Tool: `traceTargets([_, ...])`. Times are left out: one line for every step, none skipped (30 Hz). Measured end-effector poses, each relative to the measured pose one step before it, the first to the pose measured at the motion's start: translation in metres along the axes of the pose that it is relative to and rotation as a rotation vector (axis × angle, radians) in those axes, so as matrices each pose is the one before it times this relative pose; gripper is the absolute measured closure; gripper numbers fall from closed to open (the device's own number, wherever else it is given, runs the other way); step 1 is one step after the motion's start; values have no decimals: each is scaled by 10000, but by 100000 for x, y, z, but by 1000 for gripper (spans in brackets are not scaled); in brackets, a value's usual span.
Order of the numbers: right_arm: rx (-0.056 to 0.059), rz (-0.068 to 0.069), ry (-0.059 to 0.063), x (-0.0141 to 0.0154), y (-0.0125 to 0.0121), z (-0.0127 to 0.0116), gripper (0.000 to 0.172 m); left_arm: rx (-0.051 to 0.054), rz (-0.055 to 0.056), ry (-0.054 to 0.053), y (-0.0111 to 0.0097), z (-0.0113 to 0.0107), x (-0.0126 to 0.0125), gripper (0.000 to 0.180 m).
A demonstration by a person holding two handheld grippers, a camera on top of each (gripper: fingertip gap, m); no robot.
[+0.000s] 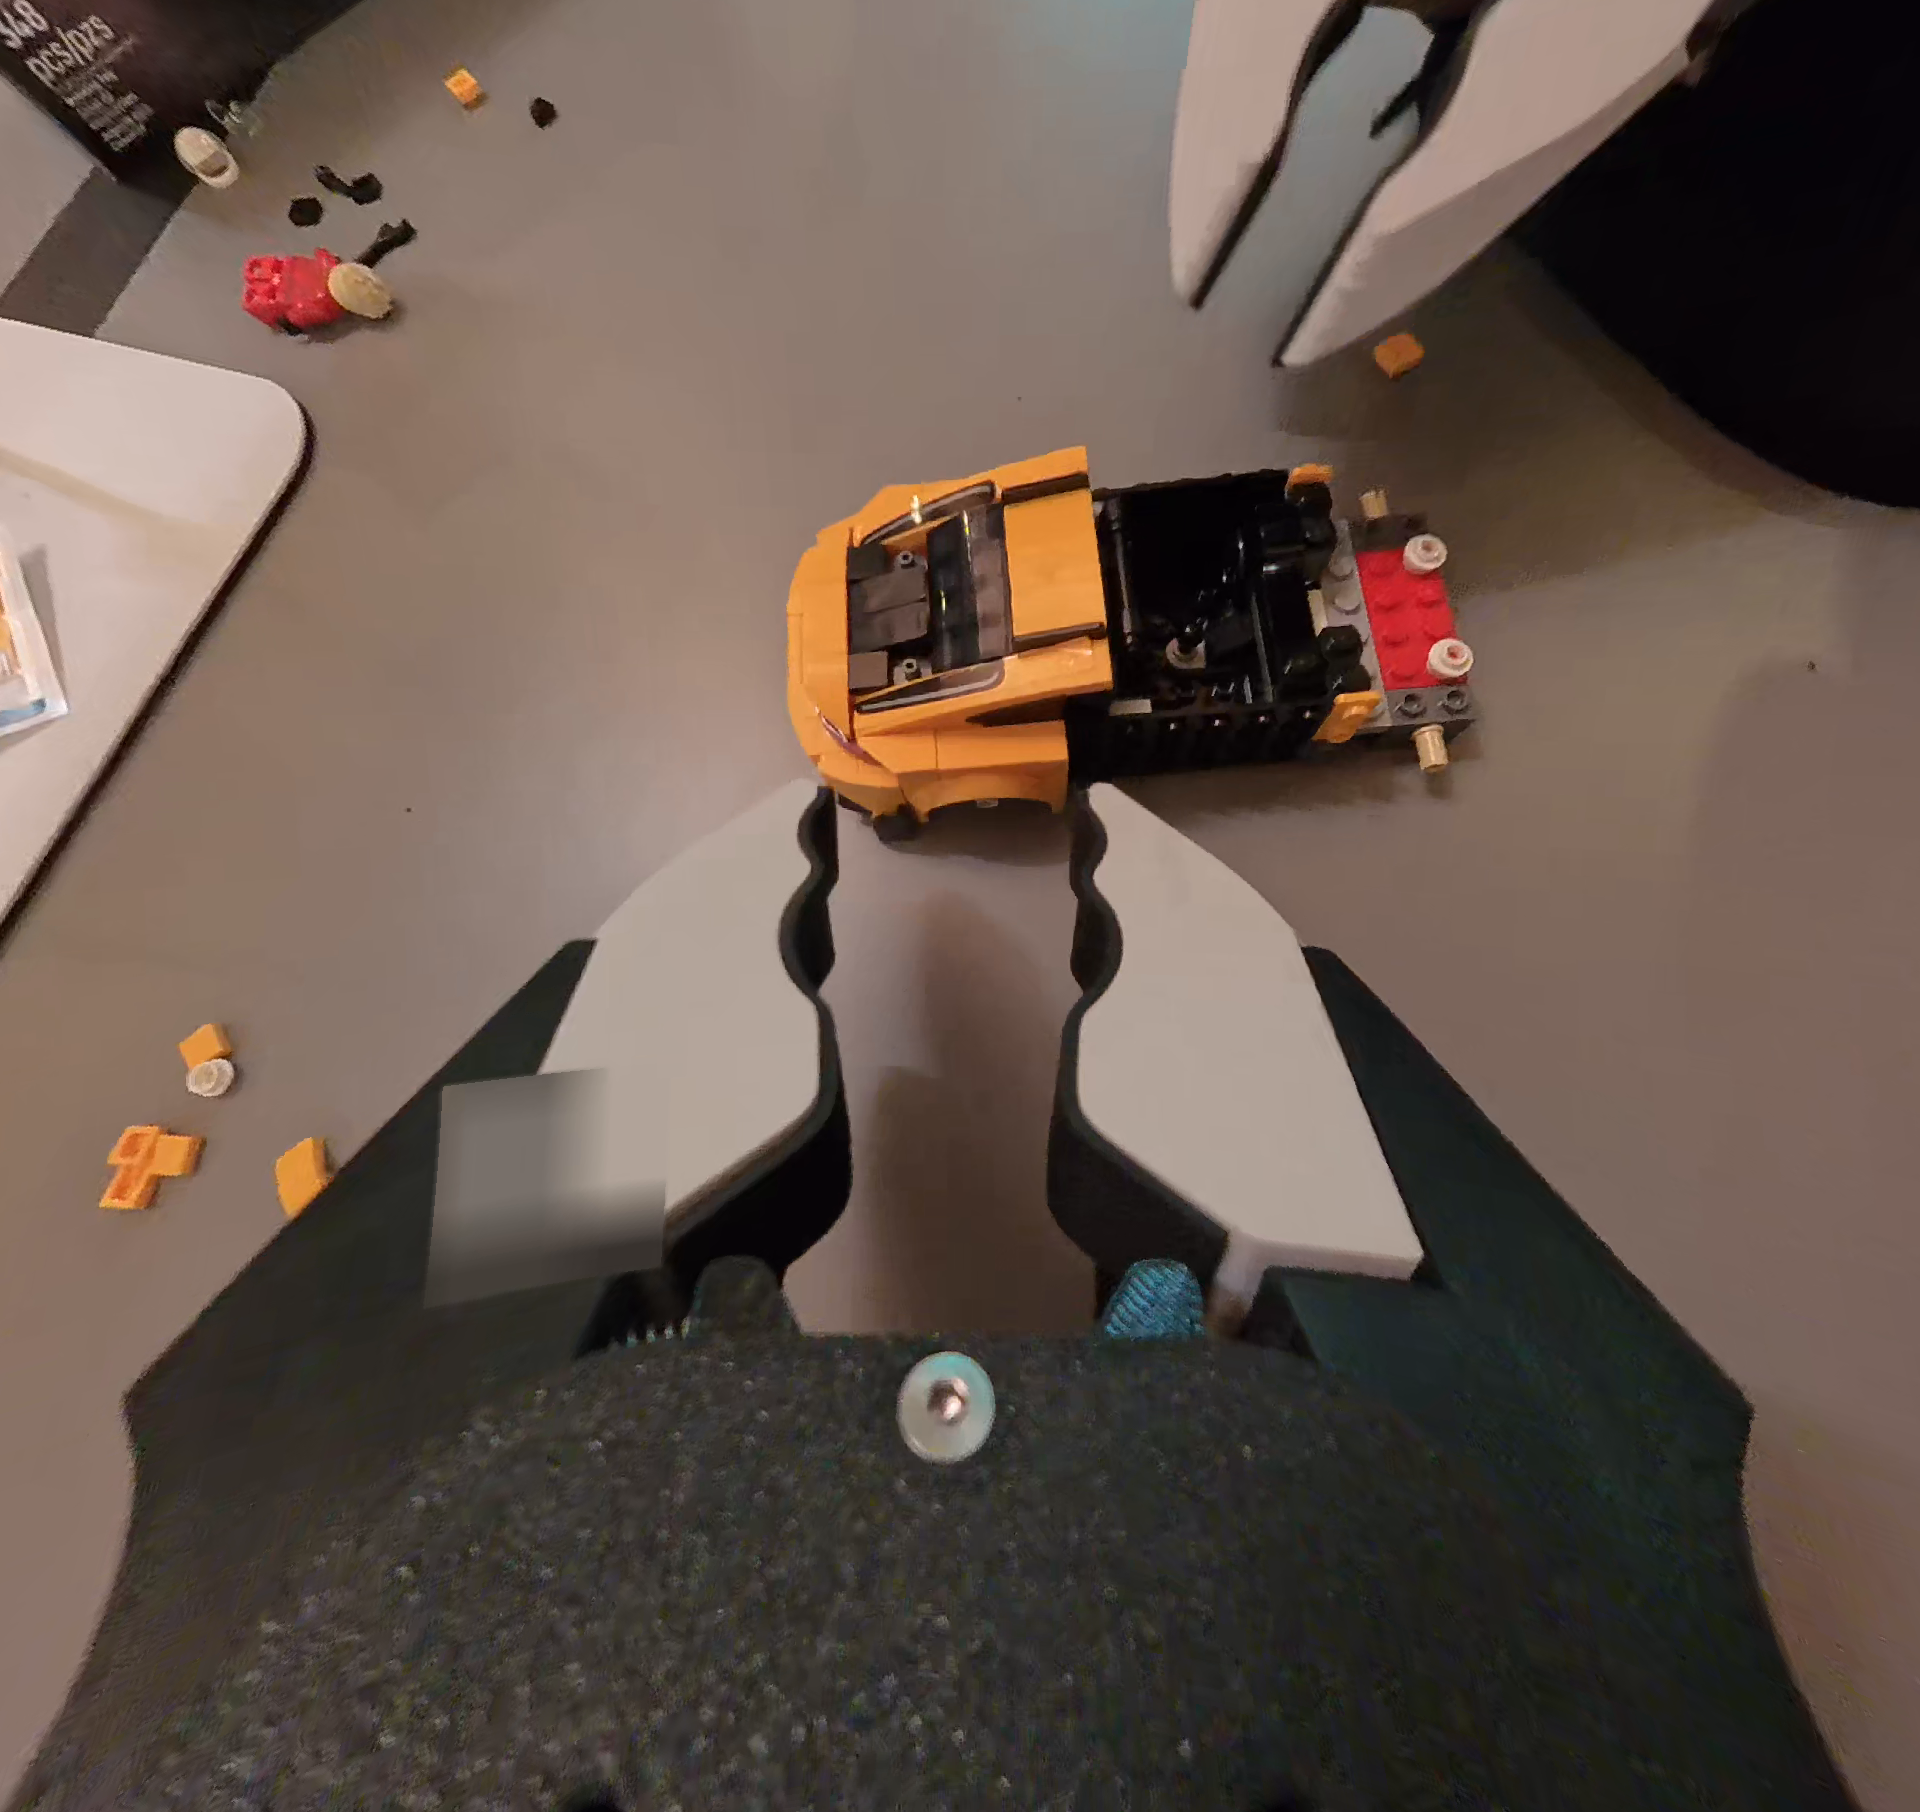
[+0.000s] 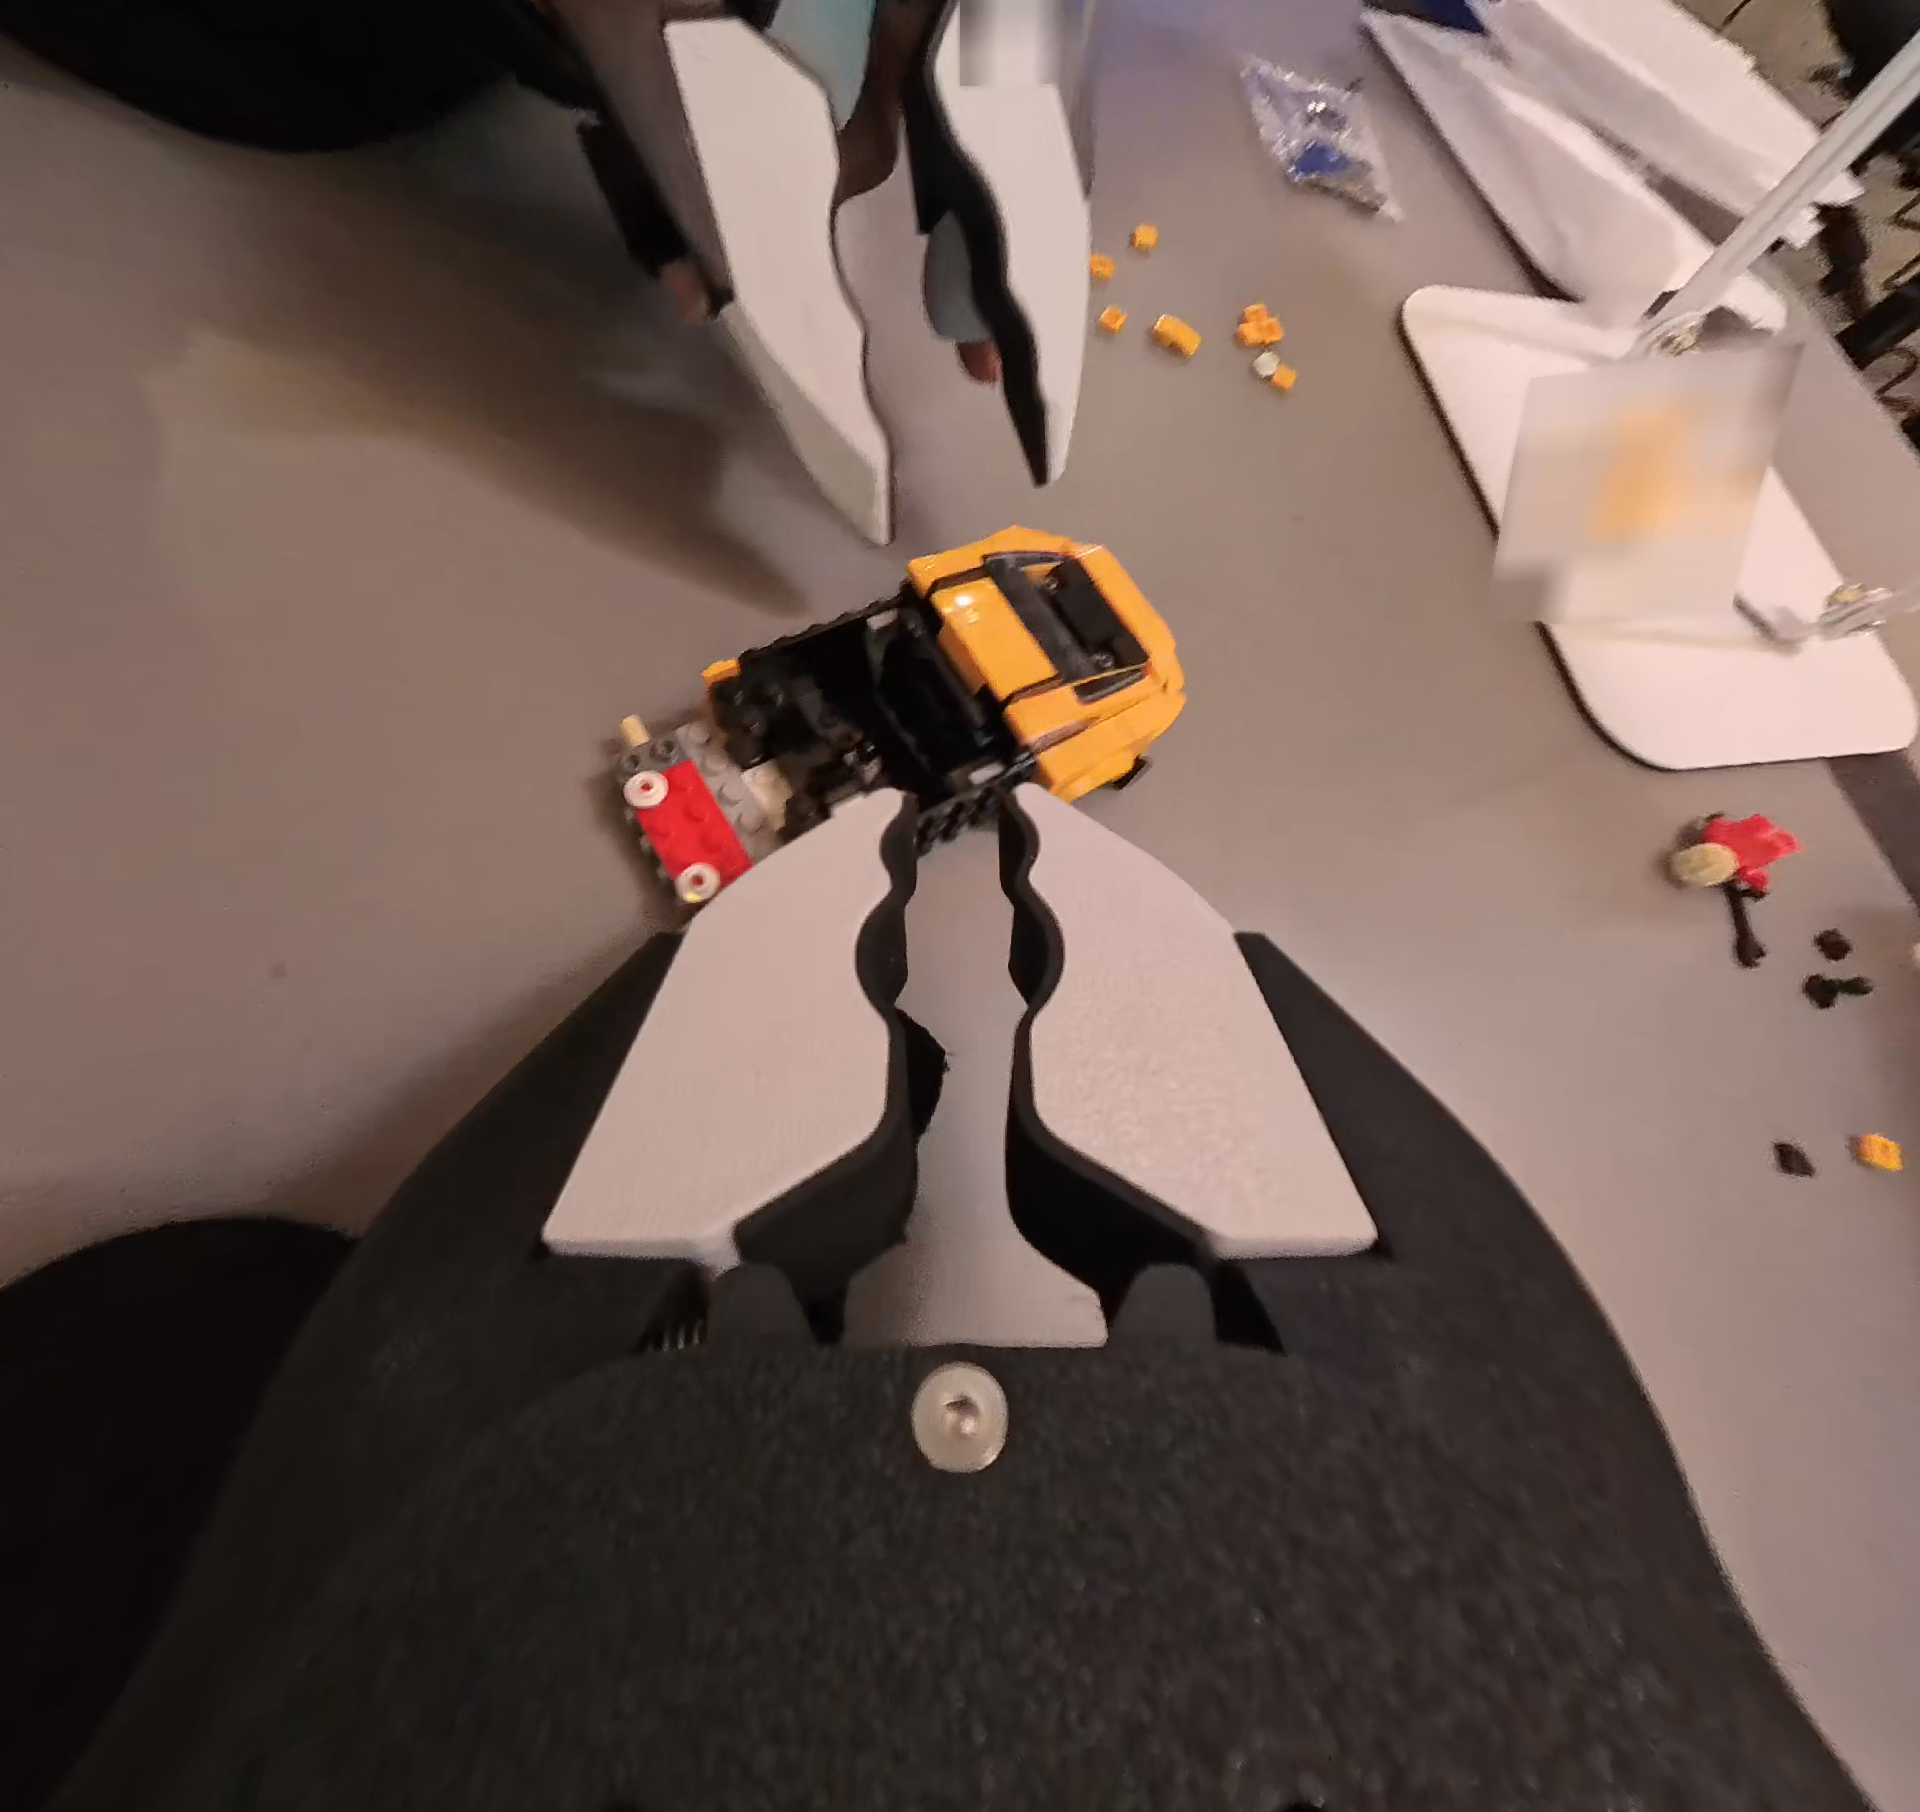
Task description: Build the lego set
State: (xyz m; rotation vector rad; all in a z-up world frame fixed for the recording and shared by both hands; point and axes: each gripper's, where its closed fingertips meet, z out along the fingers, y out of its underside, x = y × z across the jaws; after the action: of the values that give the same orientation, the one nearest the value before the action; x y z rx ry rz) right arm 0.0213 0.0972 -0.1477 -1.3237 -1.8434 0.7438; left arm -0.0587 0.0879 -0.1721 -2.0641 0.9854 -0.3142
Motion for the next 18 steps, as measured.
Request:
traceTargets([16,-82,216,496,-155,260,157,-42,-59,129,237,206,111,136])
traceTargets([23,9,171,458,-112,294,156,40,-107,155,128,206,145,135])
traceTargets([-1,159,-17,242,-30,347,154,84,-109,126,30,156,121,135])
traceTargets([-94,265,-168,61,124,381,152,59,-83,40,2,115,-11,135])
traceTargets([-177,257,-162,56,272,380,149,37,-24,-17,-3,74,-88,135])
traceTargets([-169,174,-163,-19,316,322,146,48,11,-35,-40,58,-101,137])
traceTargets([-77,105,-186,-131,242,255,145,57,3,-59,-54,52,-134,138])
traceTargets([10,93,-149,-131,144,193,145,34,-8,-52,-25,53,-117,138])
traceTargets([-20,107,-174,-189,176,156,145,15,-6,7,5,81,-27,139])
traceTargets([-57,86,-217,-287,183,151,145,1,-7,44,34,72,45,139])
traceTargets([-40,27,-172,-289,121,135,145,20,4,3,11,80,4,138])
traceTargets([4,-21,-34,-133,30,123,147,43,12,7,-11,56,-3,138])
traceTargets([24,-21,-14,-76,-32,89,149,17,-9,3,29,31,-27,139])
traceTargets([14,17,-72,-126,-38,65,150,30,-30,-7,23,29,-54,139])
traceTargets([22,23,-52,-88,-41,46,150,27,-28,4,26,-19,-62,139])
traceTargets([38,-12,-39,-75,-33,36,149,30,-30,-36,41,-40,-125,139])
traceTargets([53,-4,-67,-122,-41,30,149,27,-27,-57,49,-48,-162,140])
traceTargets([63,16,-82,-145,-53,36,149,31,-31,-45,45,-45,-158,142])
